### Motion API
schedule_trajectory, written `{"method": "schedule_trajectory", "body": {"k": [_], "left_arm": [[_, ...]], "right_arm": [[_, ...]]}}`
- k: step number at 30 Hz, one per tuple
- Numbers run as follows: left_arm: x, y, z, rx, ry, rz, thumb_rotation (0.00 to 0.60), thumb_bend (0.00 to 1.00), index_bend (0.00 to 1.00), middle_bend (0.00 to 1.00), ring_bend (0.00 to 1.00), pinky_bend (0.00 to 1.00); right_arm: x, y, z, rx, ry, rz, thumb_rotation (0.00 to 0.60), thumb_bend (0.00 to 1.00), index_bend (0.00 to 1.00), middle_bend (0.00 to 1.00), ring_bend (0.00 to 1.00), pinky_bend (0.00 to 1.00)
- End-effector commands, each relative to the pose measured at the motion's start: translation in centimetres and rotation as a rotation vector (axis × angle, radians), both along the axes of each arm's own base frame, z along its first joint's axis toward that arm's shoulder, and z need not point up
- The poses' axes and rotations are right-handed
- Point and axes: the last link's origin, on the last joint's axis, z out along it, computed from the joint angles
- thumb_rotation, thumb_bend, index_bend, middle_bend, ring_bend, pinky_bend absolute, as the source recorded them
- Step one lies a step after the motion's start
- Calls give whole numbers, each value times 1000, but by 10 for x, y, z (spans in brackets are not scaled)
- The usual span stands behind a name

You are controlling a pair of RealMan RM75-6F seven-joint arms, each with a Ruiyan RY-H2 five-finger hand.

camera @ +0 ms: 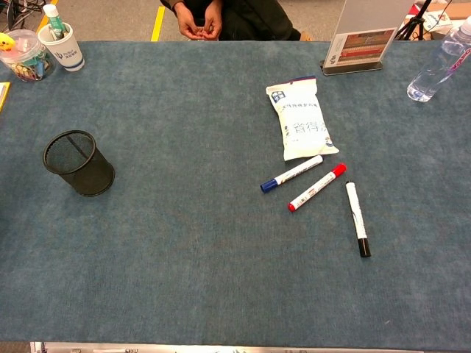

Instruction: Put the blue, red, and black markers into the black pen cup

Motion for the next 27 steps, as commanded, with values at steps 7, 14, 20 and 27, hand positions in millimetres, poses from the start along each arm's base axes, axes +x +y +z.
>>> {"method": "schedule_trajectory", "body": {"k": [7,14,20,27], "left_arm": [[-12,7,-22,-122,-233,58,600,208,90,105,116,190],[-20,11,-41,-182,-344,105,600,85,23,78,111,190],[-25,18,-52,-221,-420,137,600,62,2,59,107,190],[-30,26,-70,-251,-523,175,600,62,1,58,107,190]], "right_arm": [[8,-8,-5,20,-27,24,600,122,184,355,273,240],[11,-9,-9,39,-39,36,600,122,184,355,273,241],[13,-7,-9,39,-46,42,600,122,184,355,273,241],[14,-6,-8,37,-40,36,600,122,184,355,273,241]]}}
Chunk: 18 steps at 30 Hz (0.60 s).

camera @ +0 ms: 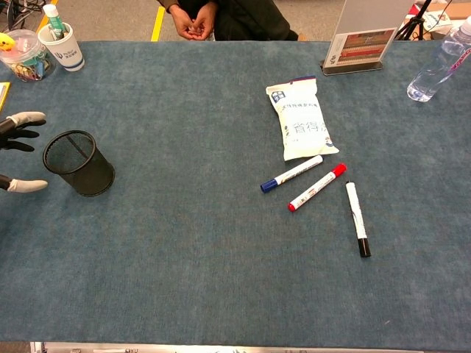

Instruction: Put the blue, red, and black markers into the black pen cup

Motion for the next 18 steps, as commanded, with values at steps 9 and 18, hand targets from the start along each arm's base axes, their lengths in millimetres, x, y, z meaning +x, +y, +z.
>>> {"method": "schedule_trajectory", "body": {"k": [9,18], "left_arm": [[4,10,-24,-48,-102,5,600,61,3,58,107,190],[12,17,-37,-53,-173,7,600,60,18,79,107,190]], "right_arm": [[0,3,0,2,4,-11,600,122,184,355,273,241],[-2,4,1,-1,7,-19,600,122,184,355,273,241]]}}
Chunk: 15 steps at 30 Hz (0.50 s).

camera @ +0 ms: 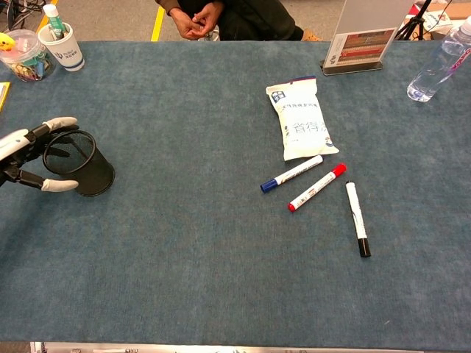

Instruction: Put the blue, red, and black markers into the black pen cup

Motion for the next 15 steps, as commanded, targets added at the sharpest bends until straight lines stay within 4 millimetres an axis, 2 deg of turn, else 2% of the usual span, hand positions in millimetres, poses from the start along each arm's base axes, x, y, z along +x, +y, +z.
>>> {"method": "schedule_trajectory", "body": {"k": [1,15], "left_arm": [[3,2,-3,5,-33,9,600,60,26,83,108,190],[0,6,-13,27,-62,29,600,60,64,113,117,190]], "right_arm": [[0,0,0,1,1,-1,600,122,184,355,273,241],[-4,2,2,-6,7,-16,600,122,184,355,273,241]]}}
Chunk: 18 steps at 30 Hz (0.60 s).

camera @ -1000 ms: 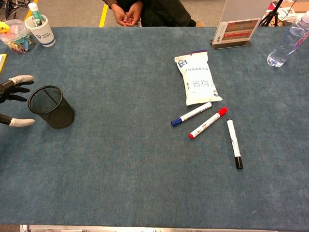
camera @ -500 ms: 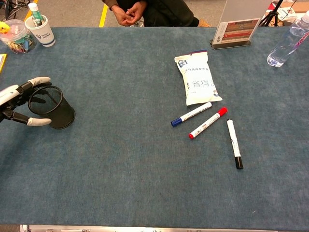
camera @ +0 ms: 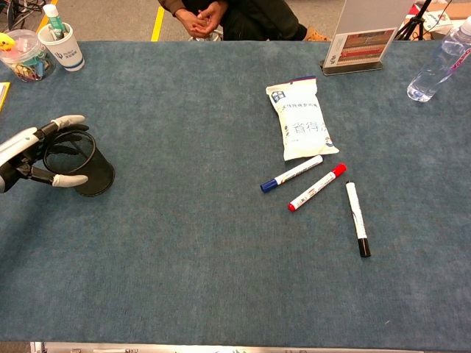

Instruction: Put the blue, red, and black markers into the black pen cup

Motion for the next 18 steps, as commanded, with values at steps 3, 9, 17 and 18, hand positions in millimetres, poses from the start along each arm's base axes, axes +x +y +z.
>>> {"method": "schedule_trajectory", "body": {"k": [3,9,17,18], "left_arm": [[-4,-3,4,14,2,6,600,60,65,114,118,190],[-10,-7,6,20,-5,31,600,60,64,114,118,190],[-11,-10,-2,2,-25,44,600,60,79,120,118,190],[-10,-9,-3,4,-30,44,600,60,88,126,119,190]], "right_arm": [[0,1,0,2,1,-2,600,122,184,355,273,241],[0,0,-1,3,-1,-1,600,122,184,355,273,241],[0,2,-1,1,0,-4,600,122,184,355,273,240],[0,3,-1,0,-1,-4,600,122,184,355,273,240]]}}
